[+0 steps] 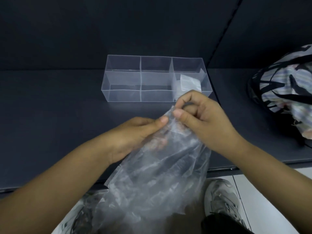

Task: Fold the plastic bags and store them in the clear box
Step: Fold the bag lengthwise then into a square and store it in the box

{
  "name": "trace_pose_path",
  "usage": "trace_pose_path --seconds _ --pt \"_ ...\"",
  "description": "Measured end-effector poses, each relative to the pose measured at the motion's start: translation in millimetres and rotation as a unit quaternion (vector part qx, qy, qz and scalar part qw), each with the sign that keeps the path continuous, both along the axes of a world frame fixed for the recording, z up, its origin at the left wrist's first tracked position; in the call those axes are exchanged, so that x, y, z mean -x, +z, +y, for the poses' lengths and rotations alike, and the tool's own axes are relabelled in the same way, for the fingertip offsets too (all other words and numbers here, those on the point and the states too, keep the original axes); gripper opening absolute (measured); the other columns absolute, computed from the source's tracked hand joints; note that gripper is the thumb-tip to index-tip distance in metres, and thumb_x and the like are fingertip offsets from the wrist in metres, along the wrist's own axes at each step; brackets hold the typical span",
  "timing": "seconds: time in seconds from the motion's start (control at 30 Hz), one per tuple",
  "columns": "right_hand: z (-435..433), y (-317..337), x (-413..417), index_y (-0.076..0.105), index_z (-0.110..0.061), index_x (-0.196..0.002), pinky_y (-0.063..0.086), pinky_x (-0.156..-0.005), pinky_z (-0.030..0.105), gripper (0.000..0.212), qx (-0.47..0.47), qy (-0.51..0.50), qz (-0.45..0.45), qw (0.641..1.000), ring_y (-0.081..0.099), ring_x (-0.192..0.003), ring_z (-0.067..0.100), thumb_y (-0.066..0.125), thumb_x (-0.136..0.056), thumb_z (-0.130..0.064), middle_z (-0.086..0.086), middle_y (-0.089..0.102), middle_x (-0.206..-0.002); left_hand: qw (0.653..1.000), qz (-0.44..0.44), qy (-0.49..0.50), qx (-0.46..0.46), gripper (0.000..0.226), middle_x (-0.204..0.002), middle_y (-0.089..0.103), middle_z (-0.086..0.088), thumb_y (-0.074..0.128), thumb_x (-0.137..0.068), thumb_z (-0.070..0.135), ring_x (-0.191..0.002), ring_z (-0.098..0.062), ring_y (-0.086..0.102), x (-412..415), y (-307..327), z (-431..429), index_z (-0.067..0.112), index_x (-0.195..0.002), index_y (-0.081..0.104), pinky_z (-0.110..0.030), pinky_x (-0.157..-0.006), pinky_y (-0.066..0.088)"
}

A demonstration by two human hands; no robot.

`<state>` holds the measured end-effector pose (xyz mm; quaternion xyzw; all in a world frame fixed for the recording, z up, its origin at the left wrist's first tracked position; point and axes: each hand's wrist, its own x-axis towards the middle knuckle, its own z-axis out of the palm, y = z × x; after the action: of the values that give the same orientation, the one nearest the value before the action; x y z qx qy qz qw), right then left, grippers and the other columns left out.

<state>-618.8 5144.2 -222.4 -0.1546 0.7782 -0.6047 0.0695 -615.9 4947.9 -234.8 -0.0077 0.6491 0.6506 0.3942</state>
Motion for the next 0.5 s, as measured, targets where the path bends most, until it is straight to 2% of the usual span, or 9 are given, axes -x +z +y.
trace_pose_path --seconds 0.07,0.13,0.2,0.27,0.33,0.4,0.43,0.5 --pt "6 0 2 0.058 -0.022 -0.097 0.042 -0.055 0.024 0.025 -0.017 0.025 -0.021 0.999 0.046 -0.051 0.014 0.073 -0.08 -0.034 0.012 0.054 -0.057 0.994 -0.064 0.08 -0.048 0.038 -0.096 0.073 -0.01 0.074 -0.07 0.034 -0.084 -0.02 0.071 2 -3 3 0.009 -0.098 0.072 -0.027 -0.07 0.058" --pt "21 -2 5 0.06 -0.029 -0.101 0.041 -0.057 0.014 0.04 -0.076 0.051 -0.057 0.994 0.046 -0.049 0.005 0.078 -0.068 -0.043 0.003 0.057 -0.057 0.984 -0.058 0.161 -0.046 0.027 -0.086 0.073 -0.009 0.075 -0.067 0.023 -0.072 -0.017 0.07 2 -9 -4 0.011 -0.091 0.071 -0.025 -0.063 0.057" --pt "41 -8 7 0.064 -0.034 -0.101 0.039 -0.056 0.009 0.04 -0.145 0.076 -0.093 0.982 0.045 -0.047 0.001 0.08 -0.065 -0.042 -0.004 0.059 -0.057 0.971 -0.028 0.238 -0.016 0.019 -0.078 0.073 -0.004 0.074 -0.069 0.021 -0.065 -0.013 0.069 3 -19 -16 0.014 -0.086 0.071 -0.023 -0.057 0.055" --pt "61 -14 10 0.068 -0.034 -0.096 0.038 -0.054 0.011 0.03 -0.192 0.066 -0.112 0.973 0.045 -0.049 0.004 0.081 -0.068 -0.035 -0.005 0.057 -0.055 0.95 -0.003 0.314 0.01 0.011 -0.073 0.071 0.0 0.07 -0.078 0.015 -0.06 -0.009 0.067 5 -29 -31 0.013 -0.089 0.069 -0.021 -0.054 0.054" --pt "78 -21 14 0.07 -0.032 -0.091 0.036 -0.054 0.014 0.021 -0.199 0.016 -0.118 0.973 0.044 -0.051 0.009 0.079 -0.073 -0.028 -0.004 0.054 -0.055 0.928 0.021 0.369 0.047 0.015 -0.085 0.07 -0.004 0.066 -0.086 0.012 -0.07 -0.013 0.066 7 -41 -45 0.01 -0.101 0.068 -0.029 -0.07 0.057" --pt "90 -29 17 0.071 -0.026 -0.089 0.035 -0.058 0.02 0.013 -0.175 -0.061 -0.115 0.976 0.043 -0.056 0.014 0.076 -0.077 -0.024 0.003 0.053 -0.059 0.915 0.026 0.396 0.069 0.021 -0.098 0.067 -0.01 0.063 -0.09 0.012 -0.084 -0.019 0.064 6 -51 -58 0.009 -0.111 0.066 -0.041 -0.089 0.053" --pt "93 -33 17 0.072 -0.023 -0.09 0.036 -0.061 0.02 0.011 -0.153 -0.095 -0.119 0.976 0.045 -0.06 0.014 0.073 -0.079 -0.025 0.004 0.056 -0.064 0.914 0.024 0.397 0.073 0.022 -0.101 0.068 -0.011 0.063 -0.091 0.013 -0.089 -0.022 0.064 5 -56 -63 0.01 -0.113 0.066 -0.044 -0.092 0.051" --pt "96 -41 15 0.072 -0.02 -0.095 0.043 -0.068 0.016 0.02 -0.117 -0.126 -0.141 0.975 0.053 -0.068 0.004 0.065 -0.082 -0.034 -0.005 0.064 -0.074 0.919 0.017 0.385 0.082 0.024 -0.107 0.07 -0.011 0.064 -0.09 0.014 -0.093 -0.023 0.067 5 -63 -72 0.016 -0.113 0.067 -0.044 -0.089 0.053"
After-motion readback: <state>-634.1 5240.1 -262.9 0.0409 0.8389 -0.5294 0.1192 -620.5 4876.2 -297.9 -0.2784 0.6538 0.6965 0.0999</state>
